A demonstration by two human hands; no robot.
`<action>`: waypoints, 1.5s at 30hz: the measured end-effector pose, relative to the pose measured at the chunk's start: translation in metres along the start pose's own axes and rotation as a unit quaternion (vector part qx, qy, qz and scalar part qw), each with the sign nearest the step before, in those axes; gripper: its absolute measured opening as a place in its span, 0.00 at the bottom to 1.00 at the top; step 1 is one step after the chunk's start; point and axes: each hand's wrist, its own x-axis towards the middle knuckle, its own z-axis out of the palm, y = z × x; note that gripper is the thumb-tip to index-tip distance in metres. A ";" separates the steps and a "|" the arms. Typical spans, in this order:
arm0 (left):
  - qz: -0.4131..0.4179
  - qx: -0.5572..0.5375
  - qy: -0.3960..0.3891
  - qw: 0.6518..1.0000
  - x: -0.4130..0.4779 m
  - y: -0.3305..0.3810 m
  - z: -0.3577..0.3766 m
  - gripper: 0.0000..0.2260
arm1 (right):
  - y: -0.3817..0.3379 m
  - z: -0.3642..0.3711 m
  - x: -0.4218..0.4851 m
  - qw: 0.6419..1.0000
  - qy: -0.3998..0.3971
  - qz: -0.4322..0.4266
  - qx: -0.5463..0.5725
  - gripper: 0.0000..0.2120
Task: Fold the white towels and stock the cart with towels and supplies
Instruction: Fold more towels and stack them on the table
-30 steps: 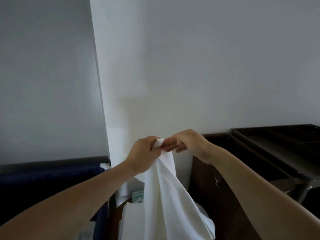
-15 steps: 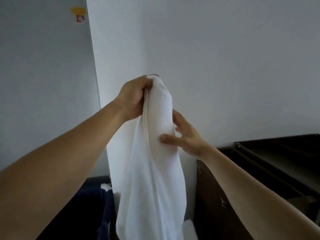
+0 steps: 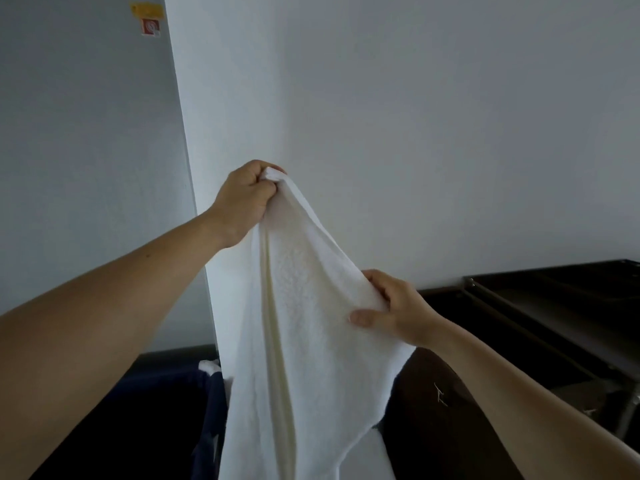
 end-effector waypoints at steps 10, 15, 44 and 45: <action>-0.066 0.023 0.122 0.990 -0.013 -0.042 -0.017 0.14 | 0.035 0.031 -0.036 0.987 0.018 -0.021 -0.158 0.29; -0.084 0.036 0.139 0.986 -0.020 -0.055 -0.030 0.14 | 0.042 0.040 -0.042 0.974 0.032 -0.074 -0.212 0.18; -0.105 -0.062 0.112 0.986 -0.034 -0.064 -0.047 0.14 | 0.079 0.053 -0.036 0.944 -0.002 -0.102 -0.313 0.14; -0.100 -0.076 0.102 0.987 -0.034 -0.060 -0.046 0.14 | 0.077 0.053 -0.033 0.938 -0.026 -0.094 -0.332 0.17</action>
